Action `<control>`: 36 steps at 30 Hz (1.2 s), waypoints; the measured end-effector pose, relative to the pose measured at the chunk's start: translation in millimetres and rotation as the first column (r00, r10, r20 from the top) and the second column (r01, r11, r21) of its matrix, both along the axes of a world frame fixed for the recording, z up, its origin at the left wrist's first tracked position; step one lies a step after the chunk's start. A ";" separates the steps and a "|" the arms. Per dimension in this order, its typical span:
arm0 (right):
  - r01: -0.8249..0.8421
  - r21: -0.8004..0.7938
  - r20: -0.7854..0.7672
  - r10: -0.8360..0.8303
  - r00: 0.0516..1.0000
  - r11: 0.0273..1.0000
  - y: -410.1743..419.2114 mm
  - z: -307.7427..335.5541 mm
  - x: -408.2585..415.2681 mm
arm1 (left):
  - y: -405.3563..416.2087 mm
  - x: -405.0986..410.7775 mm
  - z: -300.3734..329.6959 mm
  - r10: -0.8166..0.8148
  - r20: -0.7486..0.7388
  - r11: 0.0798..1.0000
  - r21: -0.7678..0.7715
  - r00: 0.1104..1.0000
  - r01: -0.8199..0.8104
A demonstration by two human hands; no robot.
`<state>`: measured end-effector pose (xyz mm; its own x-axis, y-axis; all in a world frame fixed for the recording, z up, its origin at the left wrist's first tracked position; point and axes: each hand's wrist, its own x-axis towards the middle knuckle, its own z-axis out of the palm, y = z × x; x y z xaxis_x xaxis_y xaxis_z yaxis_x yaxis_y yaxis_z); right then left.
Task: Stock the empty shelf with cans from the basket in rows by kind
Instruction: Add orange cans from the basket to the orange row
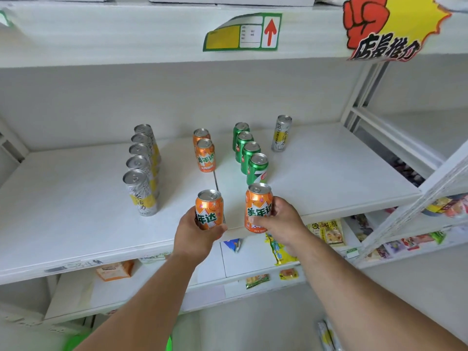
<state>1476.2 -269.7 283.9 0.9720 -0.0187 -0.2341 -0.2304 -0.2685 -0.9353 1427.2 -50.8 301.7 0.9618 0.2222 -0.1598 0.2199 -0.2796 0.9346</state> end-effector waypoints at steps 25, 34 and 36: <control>-0.059 0.006 -0.033 0.059 0.998 0.998 -20.3 -41.6 76.7 | -21.3 80.2 -48.2 0.063 -0.021 0.995 0.082 0.998 -0.061; -0.089 0.004 -0.006 0.089 0.996 0.996 -18.0 -51.0 71.6 | -14.9 77.0 -53.0 0.106 -0.004 0.993 0.059 0.994 -0.105; -0.084 -0.018 -0.033 0.083 0.996 0.996 -21.3 -53.5 66.4 | -12.5 78.6 -51.8 0.096 -0.007 0.994 0.056 0.995 -0.095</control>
<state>1542.6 -291.0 230.4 0.9623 0.0574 -0.2659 -0.2366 -0.3057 -0.9223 1505.8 -63.3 249.9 0.9342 0.3219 -0.1540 0.2571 -0.3078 0.9161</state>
